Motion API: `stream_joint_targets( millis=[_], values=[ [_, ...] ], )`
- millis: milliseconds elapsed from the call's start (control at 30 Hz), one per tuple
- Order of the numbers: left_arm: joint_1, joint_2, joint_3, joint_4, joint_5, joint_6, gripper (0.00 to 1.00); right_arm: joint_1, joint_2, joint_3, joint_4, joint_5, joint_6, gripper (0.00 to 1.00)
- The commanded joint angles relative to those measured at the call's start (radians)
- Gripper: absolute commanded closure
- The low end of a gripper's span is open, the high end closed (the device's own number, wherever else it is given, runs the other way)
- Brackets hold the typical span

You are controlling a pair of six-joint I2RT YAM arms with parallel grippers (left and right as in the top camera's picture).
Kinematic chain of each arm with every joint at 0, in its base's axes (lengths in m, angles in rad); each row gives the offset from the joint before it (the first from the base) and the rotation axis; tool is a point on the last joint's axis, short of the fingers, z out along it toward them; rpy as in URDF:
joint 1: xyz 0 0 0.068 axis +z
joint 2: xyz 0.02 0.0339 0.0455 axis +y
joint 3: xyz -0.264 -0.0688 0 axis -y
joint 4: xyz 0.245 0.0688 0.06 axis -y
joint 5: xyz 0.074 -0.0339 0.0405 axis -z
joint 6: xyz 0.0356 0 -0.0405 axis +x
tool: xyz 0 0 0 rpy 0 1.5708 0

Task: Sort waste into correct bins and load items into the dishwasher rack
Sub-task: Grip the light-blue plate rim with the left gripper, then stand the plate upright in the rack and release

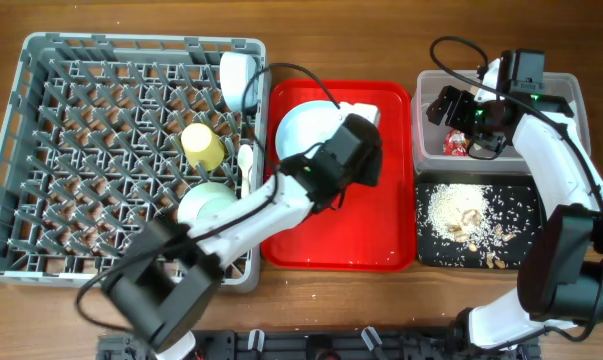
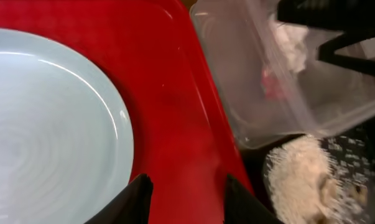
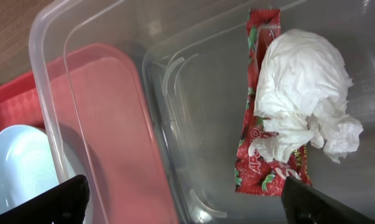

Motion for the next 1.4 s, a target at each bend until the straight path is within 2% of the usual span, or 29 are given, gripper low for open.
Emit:
stream_joint_targets(
  millis=[0, 67, 167, 267, 300, 333, 367, 467, 533, 600, 767, 833, 900, 967, 1033, 1133, 1167, 1267, 1367],
  values=[
    [-0.011, 0.122, -0.001, 0.042, -0.112, 0.005, 0.58, -0.003, 0.004, 0.001, 0.002, -0.009, 0.003, 0.00],
    [-0.011, 0.176, -0.001, 0.056, -0.160, 0.005, 0.55, -0.003, 0.004, 0.001, 0.002, -0.009, 0.003, 0.00],
    [-0.013, 0.224, -0.001, 0.056, -0.155, 0.005, 0.55, -0.003, 0.004, 0.001, 0.002, -0.009, 0.003, 0.00],
    [-0.013, 0.237, -0.001, 0.053, -0.156, 0.005, 0.59, -0.003, 0.004, 0.001, 0.002, -0.009, 0.003, 0.00],
    [-0.013, 0.237, -0.001, 0.055, -0.156, 0.005, 0.66, -0.003, 0.004, 0.001, 0.002, -0.009, 0.003, 0.00],
    [-0.013, 0.237, -0.001, 0.055, -0.156, 0.005, 0.87, -0.003, 0.004, 0.001, 0.002, -0.009, 0.003, 0.00],
    [-0.011, 0.235, -0.001, 0.063, -0.163, 0.005, 0.93, -0.003, 0.004, 0.001, 0.002, -0.009, 0.003, 0.00],
    [-0.010, 0.203, 0.001, 0.088, -0.201, 0.006, 0.96, -0.003, 0.004, 0.001, 0.002, -0.009, 0.003, 0.00],
    [-0.011, 0.156, 0.001, 0.079, -0.201, 0.060, 0.96, -0.003, 0.004, 0.001, 0.002, -0.009, 0.003, 0.00],
    [-0.011, 0.042, 0.006, 0.059, -0.201, 0.114, 0.96, -0.003, 0.004, 0.001, 0.002, -0.009, 0.003, 0.00],
    [0.021, -0.469, 0.033, -0.188, -0.197, 0.114, 0.96, -0.003, 0.004, 0.001, 0.002, -0.009, 0.003, 0.00],
    [0.105, -0.640, 0.033, -0.329, -0.196, 0.114, 0.96, -0.003, 0.004, 0.001, 0.002, -0.009, 0.003, 0.00],
    [0.261, -0.777, 0.033, -0.460, -0.171, 0.123, 0.96, -0.003, 0.004, 0.001, 0.002, -0.009, 0.003, 0.00],
    [0.480, -0.858, 0.033, -0.513, 0.041, 0.157, 0.96, -0.003, 0.004, 0.001, 0.002, -0.009, 0.003, 0.00],
    [0.697, -0.864, 0.033, -0.520, 0.349, 0.156, 0.96, -0.003, 0.004, 0.001, 0.002, -0.009, 0.003, 0.00],
    [0.980, -0.744, 0.033, -0.535, 0.797, 0.160, 0.96, -0.003, 0.004, 0.001, 0.002, -0.009, 0.003, 0.00],
    [1.067, -0.647, 0.033, -0.534, 0.978, 0.161, 0.96, -0.003, 0.004, 0.001, 0.002, -0.009, 0.003, 0.00],
    [1.162, -0.449, 0.033, -0.534, 1.211, 0.202, 0.96, -0.003, 0.004, 0.001, 0.002, -0.009, 0.003, 0.00],
    [1.201, -0.282, 0.033, -0.534, 1.244, 0.230, 0.96, -0.003, 0.004, 0.001, 0.002, -0.009, 0.003, 0.00]
  ],
)
